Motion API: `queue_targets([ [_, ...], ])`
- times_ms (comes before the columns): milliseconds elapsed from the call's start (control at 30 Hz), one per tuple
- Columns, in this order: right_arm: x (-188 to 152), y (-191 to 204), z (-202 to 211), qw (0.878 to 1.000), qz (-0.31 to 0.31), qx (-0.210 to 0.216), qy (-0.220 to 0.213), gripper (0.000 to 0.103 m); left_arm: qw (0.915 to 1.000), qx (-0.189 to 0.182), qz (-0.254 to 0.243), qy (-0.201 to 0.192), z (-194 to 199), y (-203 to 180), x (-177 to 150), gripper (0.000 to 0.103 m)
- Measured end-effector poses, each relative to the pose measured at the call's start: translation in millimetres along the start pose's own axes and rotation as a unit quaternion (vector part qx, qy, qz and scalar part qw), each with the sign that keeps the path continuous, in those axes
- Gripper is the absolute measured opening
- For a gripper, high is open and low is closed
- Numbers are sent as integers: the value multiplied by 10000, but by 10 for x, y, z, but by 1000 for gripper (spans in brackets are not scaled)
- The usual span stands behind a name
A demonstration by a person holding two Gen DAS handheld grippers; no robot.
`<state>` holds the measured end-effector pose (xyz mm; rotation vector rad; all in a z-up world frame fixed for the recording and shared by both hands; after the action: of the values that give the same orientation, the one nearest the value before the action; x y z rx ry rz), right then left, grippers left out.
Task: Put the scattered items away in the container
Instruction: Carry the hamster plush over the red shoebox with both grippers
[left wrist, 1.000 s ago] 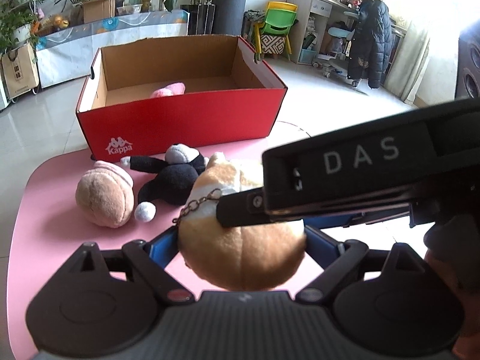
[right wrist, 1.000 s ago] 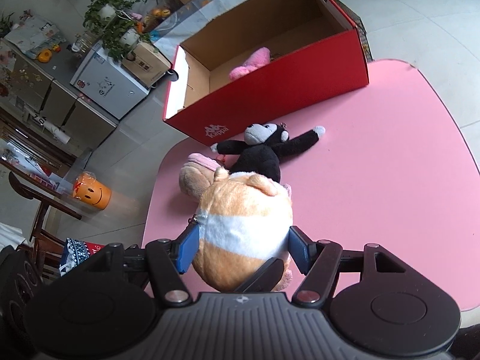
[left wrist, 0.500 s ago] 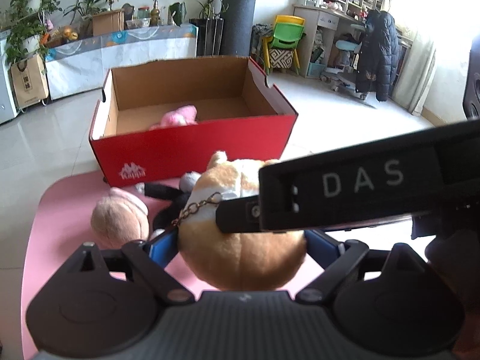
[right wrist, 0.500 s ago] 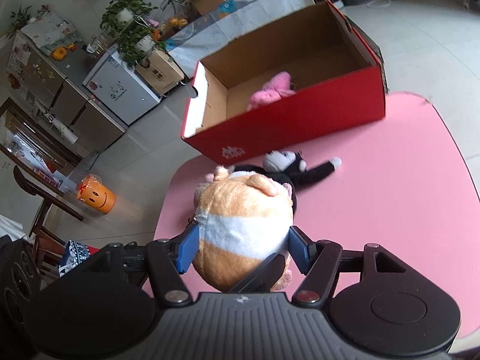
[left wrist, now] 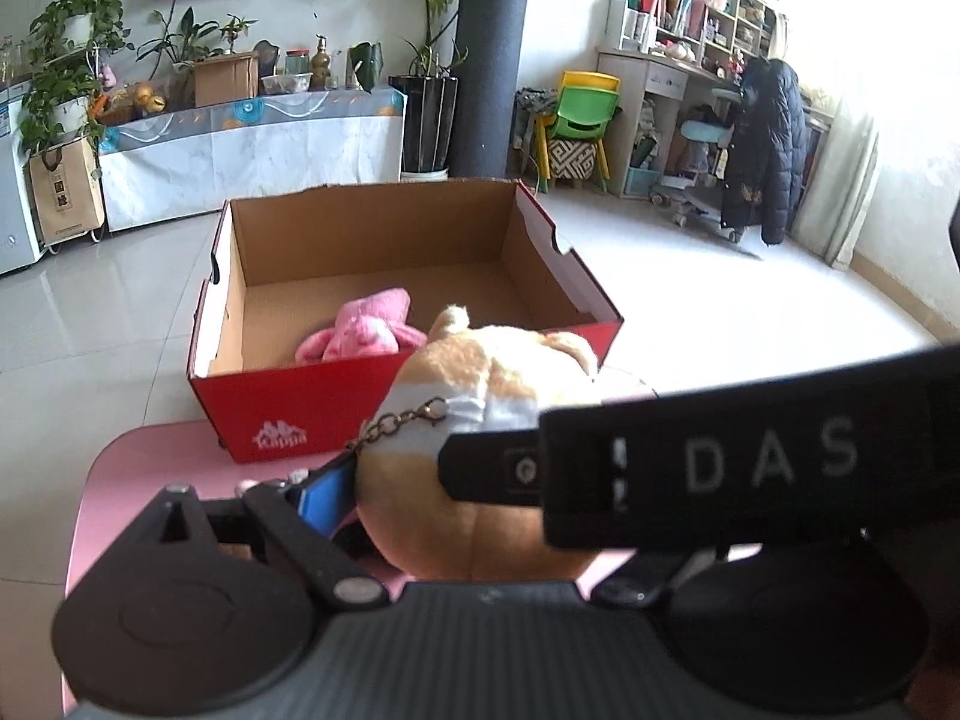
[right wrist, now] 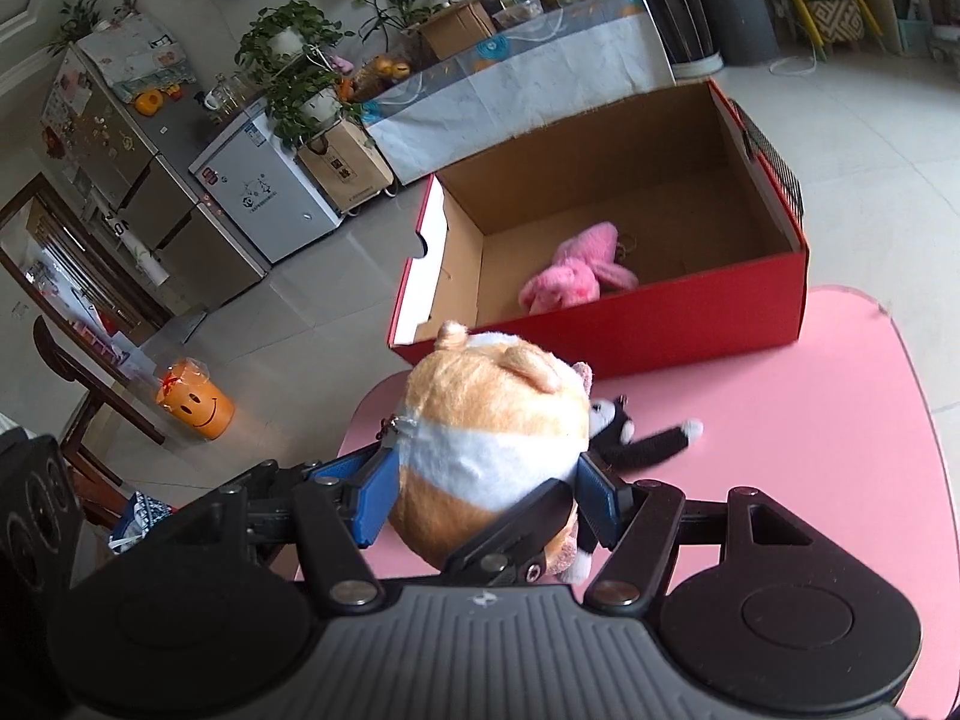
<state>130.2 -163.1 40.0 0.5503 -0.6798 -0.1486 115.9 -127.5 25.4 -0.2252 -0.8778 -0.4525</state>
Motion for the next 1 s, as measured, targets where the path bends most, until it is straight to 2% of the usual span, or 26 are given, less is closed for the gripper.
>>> queue_targets([
  [600,655,20,-18,9970,367,108,-668,65,9989,58,67,-453,-294,67,651,90],
  [800,800,-41,-90,9965,367,109,-747,65,9986,23,-60,-517,-436,56,758,90],
  [1000,986,-75,-213,9953,413,104,-864,65,9984,-5,36,-557,-611,134,880,91],
])
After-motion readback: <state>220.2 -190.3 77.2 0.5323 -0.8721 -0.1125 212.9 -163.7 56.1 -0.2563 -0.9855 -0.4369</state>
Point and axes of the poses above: each gripper's, at about its wrist camera, not at the fingertips, and z roughly against the way its jaws point, y to its left, x to its top, the point moved 10 cm from there along -z, roughly the way its jaws point, and after that the axes turned 7 degrees about -z, right-handed, at the moved point
